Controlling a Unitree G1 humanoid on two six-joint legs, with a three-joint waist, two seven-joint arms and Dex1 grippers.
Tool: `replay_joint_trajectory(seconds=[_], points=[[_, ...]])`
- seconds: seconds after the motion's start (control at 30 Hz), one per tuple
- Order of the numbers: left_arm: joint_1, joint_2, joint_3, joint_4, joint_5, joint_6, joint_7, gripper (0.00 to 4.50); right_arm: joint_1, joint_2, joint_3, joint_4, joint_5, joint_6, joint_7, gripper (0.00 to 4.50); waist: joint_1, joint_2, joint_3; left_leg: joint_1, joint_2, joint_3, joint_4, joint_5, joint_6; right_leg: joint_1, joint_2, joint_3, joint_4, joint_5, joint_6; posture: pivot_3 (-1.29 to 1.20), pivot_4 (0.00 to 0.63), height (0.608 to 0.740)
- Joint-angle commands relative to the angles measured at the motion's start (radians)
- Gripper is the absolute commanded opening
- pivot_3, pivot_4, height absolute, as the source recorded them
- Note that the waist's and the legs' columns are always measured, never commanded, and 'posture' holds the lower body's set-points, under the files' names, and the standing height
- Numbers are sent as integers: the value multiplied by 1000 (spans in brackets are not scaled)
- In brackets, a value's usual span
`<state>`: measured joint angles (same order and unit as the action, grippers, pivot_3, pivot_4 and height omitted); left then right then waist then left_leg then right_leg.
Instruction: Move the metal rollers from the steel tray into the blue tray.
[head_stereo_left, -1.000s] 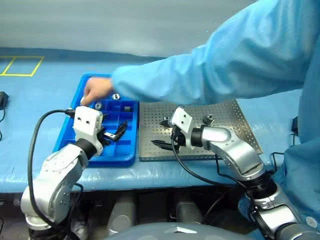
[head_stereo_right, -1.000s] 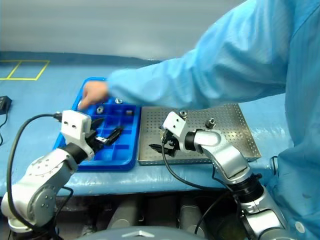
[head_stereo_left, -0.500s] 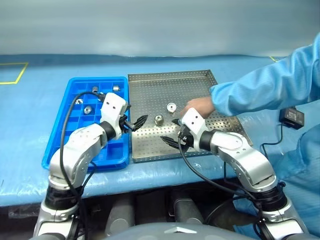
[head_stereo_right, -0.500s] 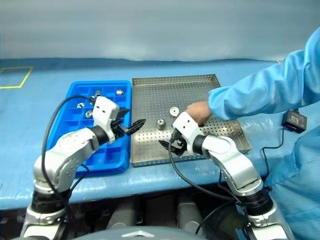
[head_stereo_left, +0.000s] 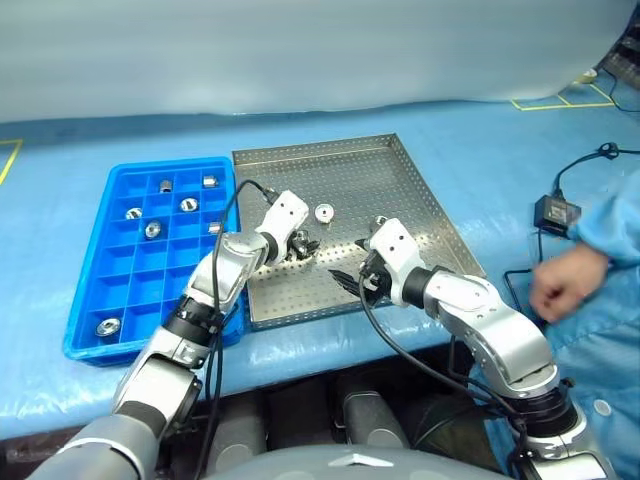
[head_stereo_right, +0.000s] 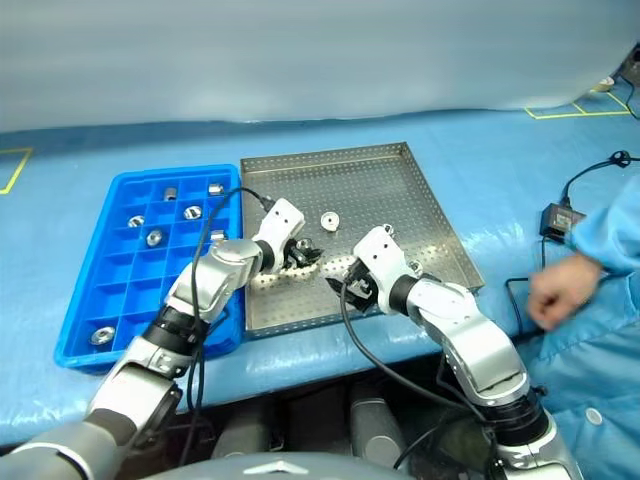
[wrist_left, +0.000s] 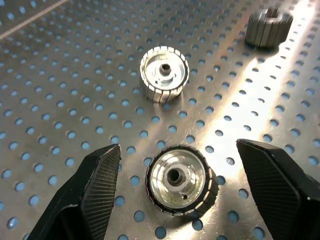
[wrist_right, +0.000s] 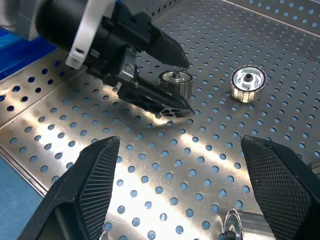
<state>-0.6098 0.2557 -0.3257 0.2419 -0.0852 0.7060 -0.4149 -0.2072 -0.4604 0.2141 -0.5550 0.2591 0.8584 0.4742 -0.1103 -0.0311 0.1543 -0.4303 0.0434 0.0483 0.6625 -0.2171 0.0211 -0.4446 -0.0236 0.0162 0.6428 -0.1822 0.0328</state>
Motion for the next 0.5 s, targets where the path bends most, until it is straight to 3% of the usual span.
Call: replay_joint_trajectory(seconds=[0.03, 0.17, 0.27, 0.43, 0.5], points=[[-31, -16, -1, 32, 41, -14, 11, 4027, 3, 7, -20, -32, 5, -7, -13, 4070, -7, 0, 0, 0, 0, 0, 0, 0, 0, 0, 0, 0, 0, 0, 0, -236, 150, 740], [-24, -27, 14, 51, 51, -20, 3, 4027, -4, 5, -14, -27, 7, -9, -11, 4070, -16, 0, 0, 1, 0, -1, 0, 0, 0, 1, -1, 2, 0, 1, 1, -226, 150, 740], [-11, -27, 21, 32, 49, -15, -5, 3457, -12, 4, -12, -21, 6, -11, -9, 4070, -20, 0, 0, 1, 0, -1, 0, 0, 0, 1, -1, 2, 0, 1, 2, -220, 150, 740], [9, -7, 12, -19, 46, 15, -37, 1876, -26, 5, -6, -7, 3, -14, -6, 4070, -25, 0, 0, 2, 0, -1, 0, 0, 0, 1, 0, 3, 0, 1, 2, -215, 150, 740], [22, -2, 20, -48, 40, 23, -44, 1872, -31, 6, 0, 2, 1, -17, -4, 4070, -26, 1, 0, 2, 0, -1, 0, 0, 0, 1, 0, 3, 0, 1, 2, -195, 150, 740]])
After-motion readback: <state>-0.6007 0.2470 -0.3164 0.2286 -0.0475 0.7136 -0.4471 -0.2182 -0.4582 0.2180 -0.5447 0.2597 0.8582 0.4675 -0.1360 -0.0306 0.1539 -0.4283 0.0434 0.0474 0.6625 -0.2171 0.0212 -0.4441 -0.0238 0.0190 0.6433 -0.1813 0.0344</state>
